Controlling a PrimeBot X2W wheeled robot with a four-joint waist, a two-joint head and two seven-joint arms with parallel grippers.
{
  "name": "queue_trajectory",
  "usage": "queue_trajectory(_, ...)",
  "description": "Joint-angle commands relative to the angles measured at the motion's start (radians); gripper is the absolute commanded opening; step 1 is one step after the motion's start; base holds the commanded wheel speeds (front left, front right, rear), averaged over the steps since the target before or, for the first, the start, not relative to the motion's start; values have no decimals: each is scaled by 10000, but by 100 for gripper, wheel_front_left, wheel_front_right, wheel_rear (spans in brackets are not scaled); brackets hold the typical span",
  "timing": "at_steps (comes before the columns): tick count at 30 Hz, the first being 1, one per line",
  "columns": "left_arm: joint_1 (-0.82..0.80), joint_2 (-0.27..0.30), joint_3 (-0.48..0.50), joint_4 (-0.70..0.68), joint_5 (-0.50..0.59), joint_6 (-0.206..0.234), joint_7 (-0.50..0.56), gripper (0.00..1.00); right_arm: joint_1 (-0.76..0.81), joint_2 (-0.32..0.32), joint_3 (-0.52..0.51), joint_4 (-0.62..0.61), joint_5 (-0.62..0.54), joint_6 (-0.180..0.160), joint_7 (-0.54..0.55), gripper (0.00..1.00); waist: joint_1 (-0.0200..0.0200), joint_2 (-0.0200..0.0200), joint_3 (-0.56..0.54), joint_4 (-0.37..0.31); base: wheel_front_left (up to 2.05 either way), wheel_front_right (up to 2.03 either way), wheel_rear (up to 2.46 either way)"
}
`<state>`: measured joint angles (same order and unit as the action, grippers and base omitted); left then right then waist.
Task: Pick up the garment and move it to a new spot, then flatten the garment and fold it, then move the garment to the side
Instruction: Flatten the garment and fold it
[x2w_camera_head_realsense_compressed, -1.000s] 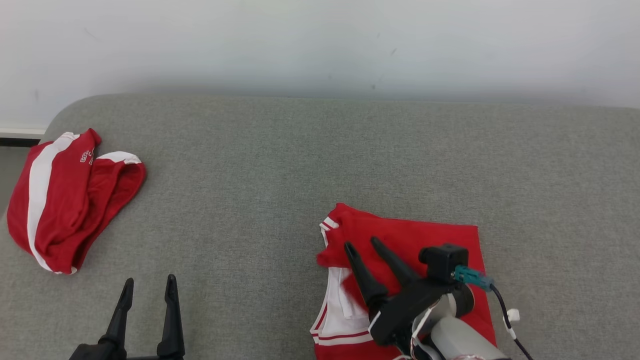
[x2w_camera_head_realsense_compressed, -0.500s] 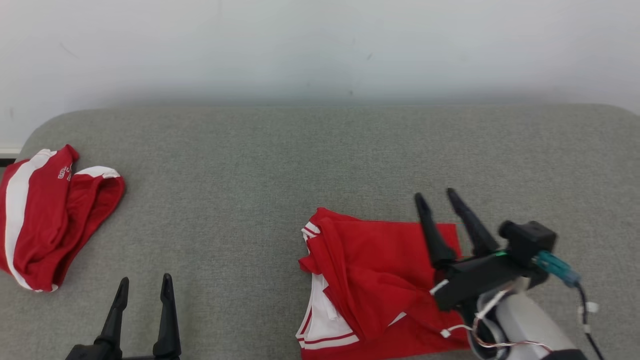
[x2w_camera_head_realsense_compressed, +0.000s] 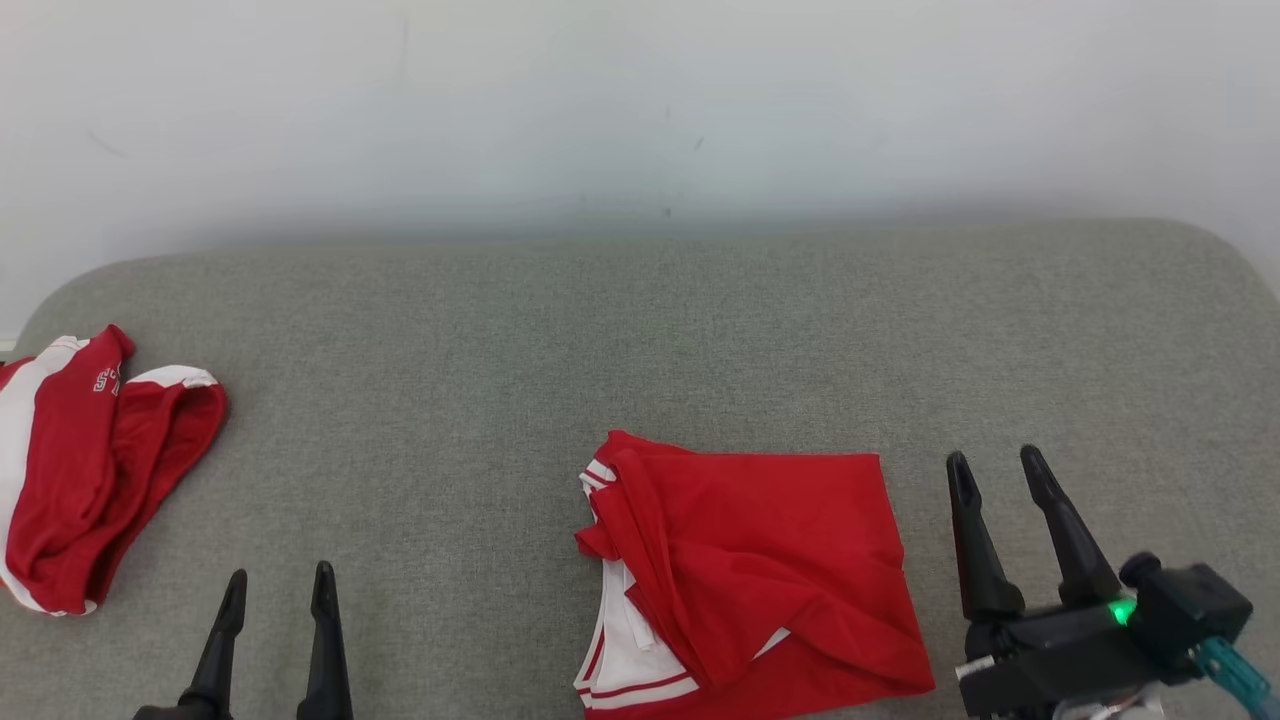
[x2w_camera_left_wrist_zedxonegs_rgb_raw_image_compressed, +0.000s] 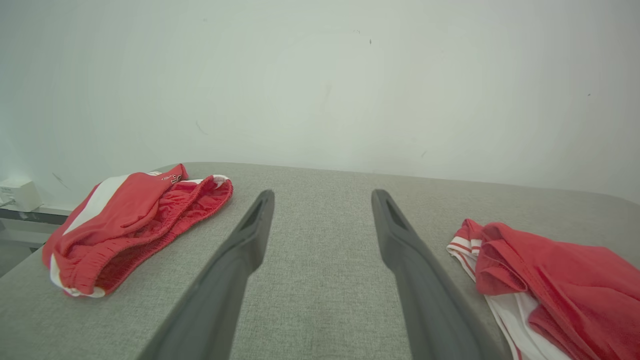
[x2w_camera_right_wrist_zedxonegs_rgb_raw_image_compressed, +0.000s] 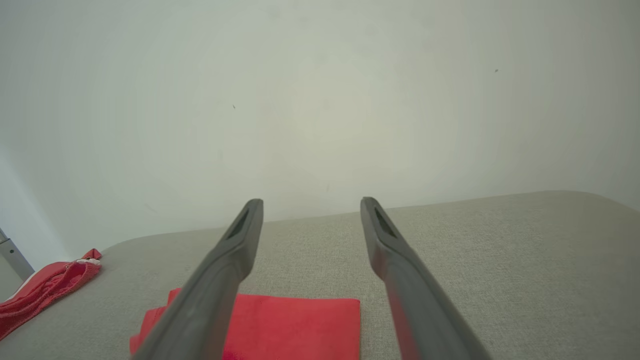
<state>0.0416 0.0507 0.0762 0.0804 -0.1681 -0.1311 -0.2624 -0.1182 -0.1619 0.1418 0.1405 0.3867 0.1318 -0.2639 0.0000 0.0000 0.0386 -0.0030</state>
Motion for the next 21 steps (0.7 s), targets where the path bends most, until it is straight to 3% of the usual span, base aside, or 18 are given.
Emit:
queue_trajectory(1, 191, -4, 50, -42, 72, 14, -35, 100, 286, 36, -82, -159, -156, -23, -3, 100, 0, 0, -53, -34, 0, 0, 0)
queue_trajectory(8, 460, -5, 33, -120, 102, 12, -35, 100, 1239, 276, -334, -582, -629, -23, -3, 100, 0, 0, -203, -32, 0, 0, 0)
queue_trajectory(21, 470, -5, -185, -89, 102, 11, -35, 100, 1521, 492, -299, -533, -1075, -23, -3, 100, 0, 0, -243, 65, 0, 0, 0)
